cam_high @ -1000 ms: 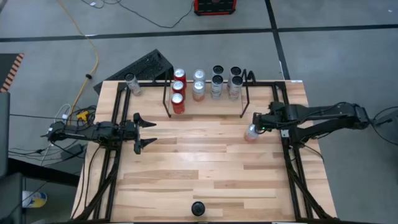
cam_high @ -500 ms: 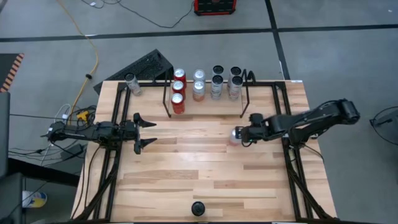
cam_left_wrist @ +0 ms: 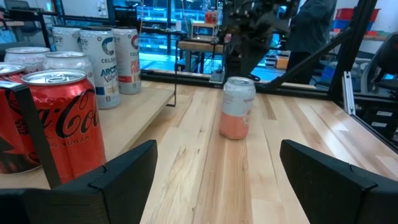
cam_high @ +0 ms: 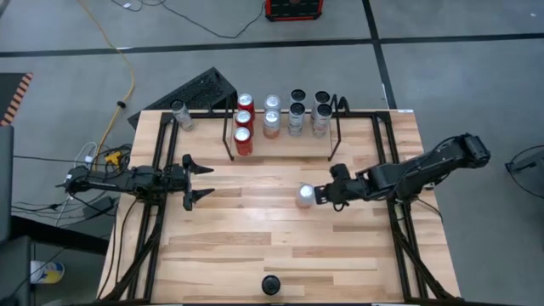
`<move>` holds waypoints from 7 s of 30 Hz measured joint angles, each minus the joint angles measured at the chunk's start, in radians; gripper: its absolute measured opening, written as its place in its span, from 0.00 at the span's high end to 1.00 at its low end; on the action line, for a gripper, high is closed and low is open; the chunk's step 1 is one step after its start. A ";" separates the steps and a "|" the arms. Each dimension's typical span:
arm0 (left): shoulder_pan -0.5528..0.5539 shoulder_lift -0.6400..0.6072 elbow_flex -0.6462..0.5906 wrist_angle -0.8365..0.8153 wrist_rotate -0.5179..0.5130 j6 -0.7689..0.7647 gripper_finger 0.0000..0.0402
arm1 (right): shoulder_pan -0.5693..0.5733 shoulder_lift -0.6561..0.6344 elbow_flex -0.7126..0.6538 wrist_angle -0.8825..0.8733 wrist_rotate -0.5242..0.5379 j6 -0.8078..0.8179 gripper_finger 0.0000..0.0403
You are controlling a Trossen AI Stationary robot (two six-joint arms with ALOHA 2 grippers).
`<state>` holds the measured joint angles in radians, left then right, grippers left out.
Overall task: Place canned beverage on shelf
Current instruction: Put the orange white soda can on the shelf aligned with the other orange white soda can, then put the white blue soda can on the shelf aligned with the other white blue soda cans
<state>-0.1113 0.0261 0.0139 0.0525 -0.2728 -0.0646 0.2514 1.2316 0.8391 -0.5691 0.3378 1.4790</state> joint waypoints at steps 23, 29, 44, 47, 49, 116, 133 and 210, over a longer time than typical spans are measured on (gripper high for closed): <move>0.000 0.000 0.000 0.000 0.000 0.000 0.19 | 0.048 -0.011 0.306 0.004 -0.087 -0.840 0.98; 0.000 0.000 0.000 0.000 0.000 0.000 0.19 | -0.013 0.001 0.317 -0.135 -0.127 -0.813 0.81; 0.000 0.000 0.000 0.000 0.000 0.000 0.19 | -0.221 0.151 0.395 -0.256 -0.433 -0.827 0.15; 0.000 0.000 0.000 0.000 0.000 0.000 0.19 | -0.243 0.220 0.434 -0.314 -0.425 -0.840 0.12; 0.000 0.000 0.000 0.000 0.001 0.000 0.19 | -0.247 0.275 0.461 -0.373 -0.408 -0.856 0.12; 0.000 0.000 0.000 0.000 0.000 0.000 0.19 | -0.454 0.773 1.162 -0.520 -0.257 -1.324 0.42; 0.000 0.000 0.000 0.000 0.000 0.000 0.19 | -0.568 1.006 1.432 -0.647 -0.305 -1.430 0.41; 0.000 0.000 0.000 0.000 0.000 0.000 0.19 | 0.455 0.212 0.163 0.376 0.145 -0.675 0.30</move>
<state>-0.1116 0.0257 0.0139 0.0525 -0.2726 -0.0643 0.7060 1.4434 1.0017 -0.1931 0.4825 0.8041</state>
